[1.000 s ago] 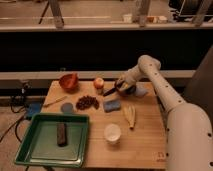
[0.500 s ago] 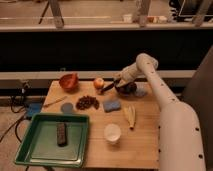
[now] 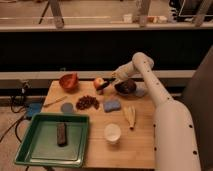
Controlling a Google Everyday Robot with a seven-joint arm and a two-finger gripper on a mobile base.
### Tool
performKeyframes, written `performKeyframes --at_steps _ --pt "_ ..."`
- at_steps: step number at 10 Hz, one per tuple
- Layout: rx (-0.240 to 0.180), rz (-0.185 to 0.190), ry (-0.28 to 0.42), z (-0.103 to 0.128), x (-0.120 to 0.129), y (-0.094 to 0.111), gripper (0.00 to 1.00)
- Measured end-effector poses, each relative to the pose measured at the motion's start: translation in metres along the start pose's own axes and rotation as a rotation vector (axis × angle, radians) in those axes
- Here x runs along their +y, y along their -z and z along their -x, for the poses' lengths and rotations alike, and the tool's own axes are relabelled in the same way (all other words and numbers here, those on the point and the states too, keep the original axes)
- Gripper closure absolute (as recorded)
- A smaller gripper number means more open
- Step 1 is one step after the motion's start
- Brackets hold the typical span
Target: Wipe purple bowl with brush
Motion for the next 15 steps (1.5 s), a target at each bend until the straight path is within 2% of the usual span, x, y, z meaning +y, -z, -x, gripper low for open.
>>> performKeyframes --at_steps 1,4,6,8,9,11,15 --pt "-0.01 0.008 0.007 0.006 0.003 0.002 1.0" --pt "-0.044 0.073 0.017 0.03 0.023 0.008 1.0" --pt "-0.049 0.099 0.006 0.037 0.039 0.017 1.0" --pt "-0.032 0.1 -0.014 0.029 0.045 0.029 1.0" --pt "-0.01 0.098 -0.037 0.016 0.049 0.04 1.0" --pt "0.024 0.097 -0.068 0.001 0.052 0.048 1.0" --pt "0.041 0.037 -0.073 -0.02 0.029 0.032 1.0"
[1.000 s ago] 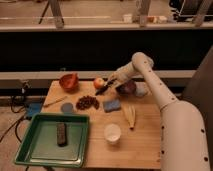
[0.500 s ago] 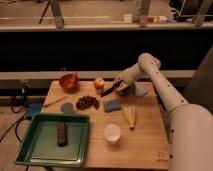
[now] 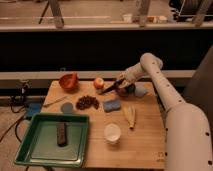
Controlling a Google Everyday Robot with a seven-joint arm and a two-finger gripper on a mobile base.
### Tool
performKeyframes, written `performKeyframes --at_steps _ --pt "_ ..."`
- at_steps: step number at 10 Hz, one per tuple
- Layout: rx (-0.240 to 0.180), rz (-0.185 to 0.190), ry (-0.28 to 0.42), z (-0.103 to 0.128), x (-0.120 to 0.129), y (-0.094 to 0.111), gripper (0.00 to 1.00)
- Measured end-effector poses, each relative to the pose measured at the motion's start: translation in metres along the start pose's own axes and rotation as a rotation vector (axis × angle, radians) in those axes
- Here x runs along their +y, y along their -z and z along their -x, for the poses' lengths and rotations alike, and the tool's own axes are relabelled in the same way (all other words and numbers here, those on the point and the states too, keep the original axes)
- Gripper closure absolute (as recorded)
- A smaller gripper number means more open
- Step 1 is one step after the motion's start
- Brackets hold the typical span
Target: Wipe purple bowl with brush
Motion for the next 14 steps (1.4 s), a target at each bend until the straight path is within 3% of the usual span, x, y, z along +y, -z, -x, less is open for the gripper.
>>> performKeyframes --at_steps 4,7,11,14 --pt "-0.006 -0.053 0.071 0.013 -0.031 -0.019 1.0" --pt "-0.052 -0.067 0.116 0.033 -0.036 -0.027 1.0" --pt "-0.122 -0.06 0.152 0.058 -0.02 -0.021 1.0" --pt "-0.135 -0.045 0.151 0.064 0.001 -0.004 1.0"
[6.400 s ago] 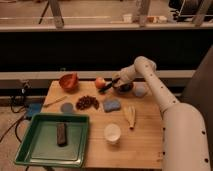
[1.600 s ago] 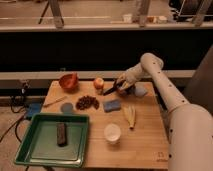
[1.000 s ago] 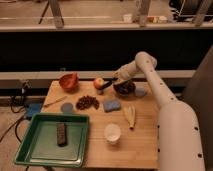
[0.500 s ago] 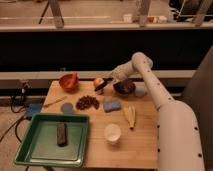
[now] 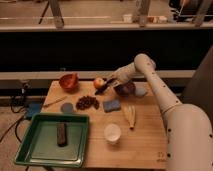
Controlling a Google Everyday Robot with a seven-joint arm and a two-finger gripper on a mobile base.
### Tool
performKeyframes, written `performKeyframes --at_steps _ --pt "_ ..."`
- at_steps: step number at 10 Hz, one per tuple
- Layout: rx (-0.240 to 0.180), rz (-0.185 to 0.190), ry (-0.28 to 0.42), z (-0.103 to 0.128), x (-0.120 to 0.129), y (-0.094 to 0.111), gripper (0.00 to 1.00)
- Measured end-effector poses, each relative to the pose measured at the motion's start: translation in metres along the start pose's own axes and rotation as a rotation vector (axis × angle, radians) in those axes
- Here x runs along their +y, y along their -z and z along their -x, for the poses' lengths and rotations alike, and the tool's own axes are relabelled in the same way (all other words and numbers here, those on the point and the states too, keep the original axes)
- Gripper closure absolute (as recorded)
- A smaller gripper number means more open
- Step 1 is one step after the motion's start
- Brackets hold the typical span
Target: Wipe purple bowl with brush
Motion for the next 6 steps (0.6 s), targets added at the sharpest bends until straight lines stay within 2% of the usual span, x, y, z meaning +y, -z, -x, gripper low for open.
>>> performKeyframes --at_steps 3,6 --pt "0.041 0.001 -0.044 -0.017 0.02 0.024 1.0" --pt "0.097 -0.017 -0.077 -0.04 0.022 0.028 1.0"
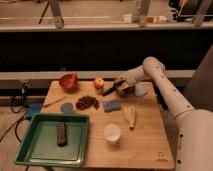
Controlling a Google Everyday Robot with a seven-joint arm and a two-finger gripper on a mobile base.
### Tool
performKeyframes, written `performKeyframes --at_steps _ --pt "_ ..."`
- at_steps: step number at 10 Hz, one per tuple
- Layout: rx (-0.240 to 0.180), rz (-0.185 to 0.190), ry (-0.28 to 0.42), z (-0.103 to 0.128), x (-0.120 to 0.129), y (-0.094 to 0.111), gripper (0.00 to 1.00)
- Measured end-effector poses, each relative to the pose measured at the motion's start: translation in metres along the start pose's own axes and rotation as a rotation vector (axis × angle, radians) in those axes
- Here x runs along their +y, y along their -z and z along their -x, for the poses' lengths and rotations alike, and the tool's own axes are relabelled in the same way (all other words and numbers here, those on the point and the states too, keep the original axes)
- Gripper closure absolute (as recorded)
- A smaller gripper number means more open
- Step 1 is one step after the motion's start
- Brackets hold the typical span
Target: Wipe purple bowl with brush
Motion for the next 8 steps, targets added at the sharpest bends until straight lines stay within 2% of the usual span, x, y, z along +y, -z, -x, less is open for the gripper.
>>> performKeyframes --at_steps 4,6,8 --pt "0.053 -0.025 0.006 -0.032 -0.03 -0.019 1.0" --pt "0.051 -0.043 0.016 -0.032 -0.041 -0.026 1.0" --pt "0.02 -0.06 0.029 -0.02 -0.049 -0.035 1.0"
